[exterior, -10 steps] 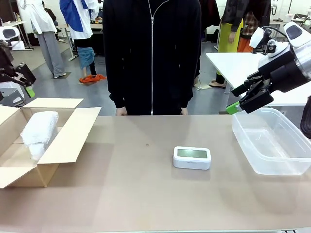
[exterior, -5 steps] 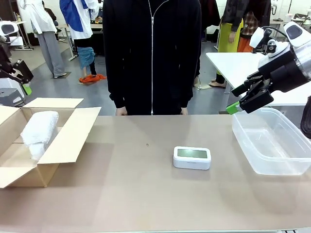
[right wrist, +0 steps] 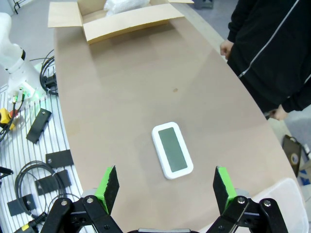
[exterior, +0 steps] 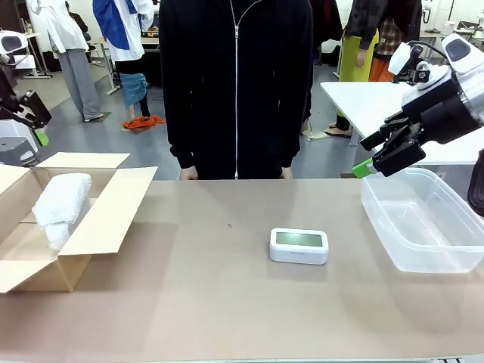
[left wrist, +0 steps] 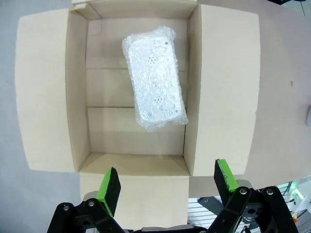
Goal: Separate and place wrapped and unwrapped clocks.
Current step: If the picked Digital clock is wrapped, place it in the Package Box ; if not, place it in the Organizing box, then pick up the Digital clock indicated by the person.
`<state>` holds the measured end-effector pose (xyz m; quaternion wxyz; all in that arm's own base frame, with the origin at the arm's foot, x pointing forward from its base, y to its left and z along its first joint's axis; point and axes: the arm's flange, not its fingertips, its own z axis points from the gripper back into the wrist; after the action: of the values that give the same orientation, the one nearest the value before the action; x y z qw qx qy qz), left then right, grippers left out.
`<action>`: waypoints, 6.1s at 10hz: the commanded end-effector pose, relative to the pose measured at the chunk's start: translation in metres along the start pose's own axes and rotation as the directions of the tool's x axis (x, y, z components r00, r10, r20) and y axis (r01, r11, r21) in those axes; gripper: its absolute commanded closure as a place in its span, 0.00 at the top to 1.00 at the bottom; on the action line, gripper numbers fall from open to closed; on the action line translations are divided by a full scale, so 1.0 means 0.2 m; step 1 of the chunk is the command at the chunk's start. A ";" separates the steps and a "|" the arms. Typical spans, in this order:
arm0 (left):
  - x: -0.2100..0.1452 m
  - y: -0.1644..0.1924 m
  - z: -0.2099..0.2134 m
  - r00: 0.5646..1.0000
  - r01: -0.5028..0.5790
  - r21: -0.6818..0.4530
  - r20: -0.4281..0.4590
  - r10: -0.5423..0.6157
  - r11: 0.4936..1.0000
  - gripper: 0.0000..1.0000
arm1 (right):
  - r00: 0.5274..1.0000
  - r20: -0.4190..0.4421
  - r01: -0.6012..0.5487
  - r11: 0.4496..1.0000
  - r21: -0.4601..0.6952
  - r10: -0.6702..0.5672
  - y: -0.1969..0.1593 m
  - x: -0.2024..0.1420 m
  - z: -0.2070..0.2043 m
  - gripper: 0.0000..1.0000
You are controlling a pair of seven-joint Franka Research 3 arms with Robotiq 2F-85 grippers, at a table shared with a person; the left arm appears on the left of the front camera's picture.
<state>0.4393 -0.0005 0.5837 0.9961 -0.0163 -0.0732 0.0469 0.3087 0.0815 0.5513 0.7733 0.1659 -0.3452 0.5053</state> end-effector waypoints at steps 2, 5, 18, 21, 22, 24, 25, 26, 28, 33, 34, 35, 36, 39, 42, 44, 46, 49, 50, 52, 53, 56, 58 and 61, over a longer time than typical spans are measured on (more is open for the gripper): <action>-0.01 0.00 0.01 1.000 0.000 0.001 0.001 0.000 1.000 1.00 | 1.000 0.022 -0.007 1.000 0.028 0.006 0.00 -0.01 -0.02 1.00; -0.01 0.00 0.01 1.000 0.000 0.001 0.001 0.000 1.000 1.00 | 1.000 0.022 -0.007 1.000 0.028 0.006 0.00 -0.01 -0.02 1.00; -0.01 0.00 0.01 1.000 0.000 0.001 0.001 0.000 1.000 1.00 | 1.000 0.022 -0.007 1.000 0.028 0.006 0.00 -0.01 -0.02 1.00; -0.03 -0.28 0.03 0.951 0.298 -0.057 0.101 -0.292 0.953 1.00 | 1.000 0.022 -0.007 1.000 0.028 0.006 0.00 -0.01 -0.02 1.00; -0.09 -0.40 0.02 0.894 0.447 -0.159 0.122 -0.432 0.880 1.00 | 1.000 0.022 -0.007 1.000 0.028 0.006 0.00 -0.01 -0.02 1.00; -0.21 -0.61 0.02 0.766 0.641 -0.286 0.189 -0.614 0.712 1.00 | 1.000 0.022 -0.007 1.000 0.028 0.006 0.00 -0.01 -0.02 1.00; -0.29 -0.71 0.00 0.667 0.742 -0.320 0.256 -0.700 0.589 1.00 | 1.000 0.022 -0.007 1.000 0.028 0.006 0.00 -0.01 -0.02 1.00; -0.37 -0.79 -0.02 0.587 0.803 -0.332 0.296 -0.754 0.495 1.00 | 1.000 0.022 -0.007 1.000 0.028 0.006 0.00 -0.01 -0.02 1.00; -0.49 -0.83 -0.01 0.516 0.847 -0.371 0.397 -0.760 0.381 1.00 | 1.000 0.022 -0.007 1.000 0.028 0.006 0.00 -0.01 -0.02 1.00; -0.54 -0.88 -0.11 0.387 0.922 -0.243 0.567 -0.727 0.302 1.00 | 1.000 0.022 -0.007 1.000 0.028 0.006 0.00 -0.01 -0.02 1.00; -0.52 -0.87 -0.13 0.341 0.940 -0.198 0.595 -0.728 0.278 1.00 | 1.000 0.022 -0.007 1.000 0.028 0.006 0.00 -0.01 -0.02 1.00; -0.51 -0.88 -0.15 0.292 0.956 -0.167 0.632 -0.718 0.242 1.00 | 1.000 0.022 -0.007 1.000 0.028 0.006 0.00 -0.01 -0.02 1.00; -0.51 -0.89 -0.15 0.277 0.958 -0.134 0.651 -0.707 0.252 1.00 | 1.000 0.022 -0.007 1.000 0.028 0.006 0.00 -0.01 -0.02 1.00; -0.49 -0.88 -0.09 0.301 0.951 -0.136 0.605 -0.737 0.276 1.00 | 1.000 0.022 -0.007 1.000 0.028 0.006 0.00 -0.01 -0.02 1.00; -0.49 -0.88 -0.09 0.301 0.951 -0.136 0.605 -0.737 0.276 1.00 | 1.000 0.022 -0.007 1.000 0.028 0.006 0.00 -0.01 -0.02 1.00; -0.49 -0.88 -0.09 0.301 0.951 -0.136 0.605 -0.737 0.276 1.00 | 1.000 0.022 -0.007 1.000 0.028 0.006 0.00 -0.01 -0.02 1.00; -0.49 -0.88 -0.09 0.301 0.951 -0.136 0.605 -0.737 0.276 1.00 | 1.000 0.022 -0.007 1.000 0.028 0.006 0.00 -0.01 -0.02 1.00; -0.49 -0.88 -0.09 0.301 0.951 -0.136 0.605 -0.737 0.276 1.00 | 1.000 0.022 -0.007 1.000 0.028 0.006 0.00 -0.01 -0.02 1.00; -0.49 -0.88 -0.09 0.301 0.951 -0.136 0.605 -0.737 0.276 1.00 | 1.000 0.022 -0.007 1.000 0.028 0.006 0.00 -0.01 -0.02 1.00; -0.49 -0.88 -0.09 0.301 0.951 -0.136 0.605 -0.737 0.276 1.00 | 1.000 0.022 -0.007 1.000 0.028 0.006 0.00 -0.01 -0.02 1.00; -0.49 -0.88 -0.09 0.301 0.951 -0.136 0.605 -0.737 0.276 1.00 | 1.000 0.022 -0.007 1.000 0.028 0.006 0.00 -0.01 -0.02 1.00; -0.49 -0.88 -0.09 0.301 0.951 -0.136 0.605 -0.737 0.276 1.00 | 1.000 0.022 -0.007 1.000 0.028 0.006 0.00 -0.01 -0.02 1.00; -0.49 -0.88 -0.09 0.301 0.951 -0.136 0.605 -0.737 0.276 1.00 | 1.000 0.022 -0.007 1.000 0.028 0.006 0.00 -0.01 -0.02 1.00; -0.49 -0.88 -0.09 0.301 0.951 -0.136 0.605 -0.737 0.276 1.00 | 1.000 0.022 -0.007 1.000 0.028 0.006 0.00 -0.01 -0.02 1.00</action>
<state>0.3626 -0.1865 0.5579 0.7709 -0.2059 -0.2946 -0.5259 0.3087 0.0817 0.5512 0.7733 0.1655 -0.3449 0.5056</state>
